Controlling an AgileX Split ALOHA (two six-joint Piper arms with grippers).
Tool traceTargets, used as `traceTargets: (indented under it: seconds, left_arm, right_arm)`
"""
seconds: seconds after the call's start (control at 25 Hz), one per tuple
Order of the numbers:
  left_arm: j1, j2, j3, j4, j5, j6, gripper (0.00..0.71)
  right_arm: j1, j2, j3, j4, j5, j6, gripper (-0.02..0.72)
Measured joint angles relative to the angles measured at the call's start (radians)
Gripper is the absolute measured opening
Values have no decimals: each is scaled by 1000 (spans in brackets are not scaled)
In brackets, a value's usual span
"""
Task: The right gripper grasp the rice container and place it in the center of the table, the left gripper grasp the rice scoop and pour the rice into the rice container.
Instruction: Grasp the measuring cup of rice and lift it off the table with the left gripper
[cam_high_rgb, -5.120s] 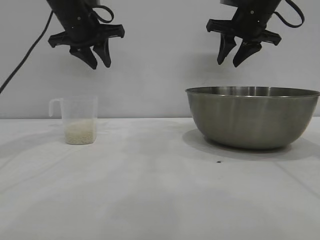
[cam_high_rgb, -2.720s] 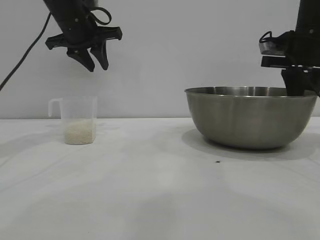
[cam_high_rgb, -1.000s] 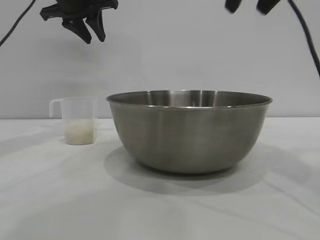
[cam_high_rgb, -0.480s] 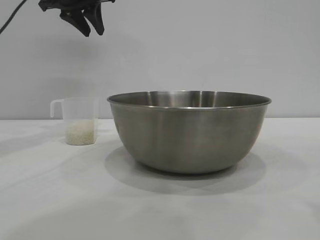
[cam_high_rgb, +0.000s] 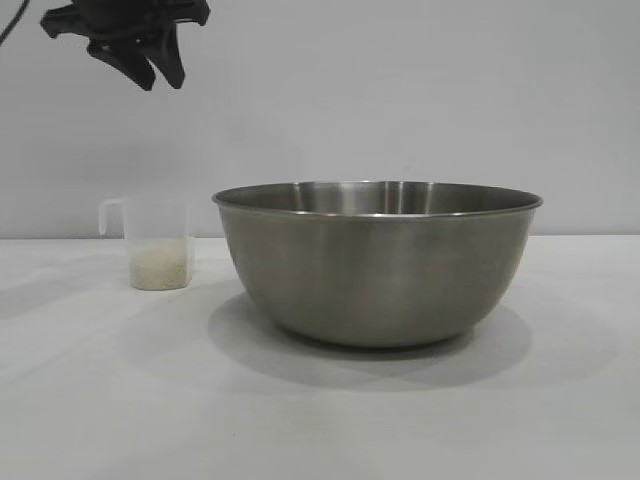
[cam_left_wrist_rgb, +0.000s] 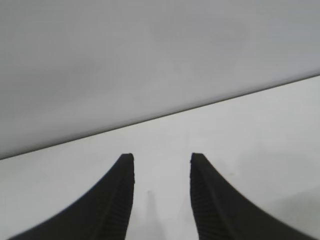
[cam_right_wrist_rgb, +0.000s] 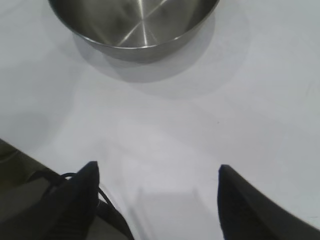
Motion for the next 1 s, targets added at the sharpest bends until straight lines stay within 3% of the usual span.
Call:
traceTargets:
  seconds: [0.12, 0.24, 0.52, 0.8, 1.0]
  left_arm:
    - [0, -48, 168, 0, -123, 0, 214]
    - [0, -84, 315, 0, -248, -2, 214]
    - [-15, -92, 585, 52, -601, -6, 214]
    - [-21, 63, 702, 119, -978, -4, 214]
    - [-21, 220, 693, 130, -1024, -39, 214]
  right_arm:
    - [0, -51, 0, -49, 84, 5, 423]
    - [0, -154, 3, -64, 84, 5, 362]
    - [0, -300, 12, -80, 84, 41, 370]
    - [0, -300, 12, -83, 84, 51, 370]
    - [0, -300, 12, -83, 84, 54, 370]
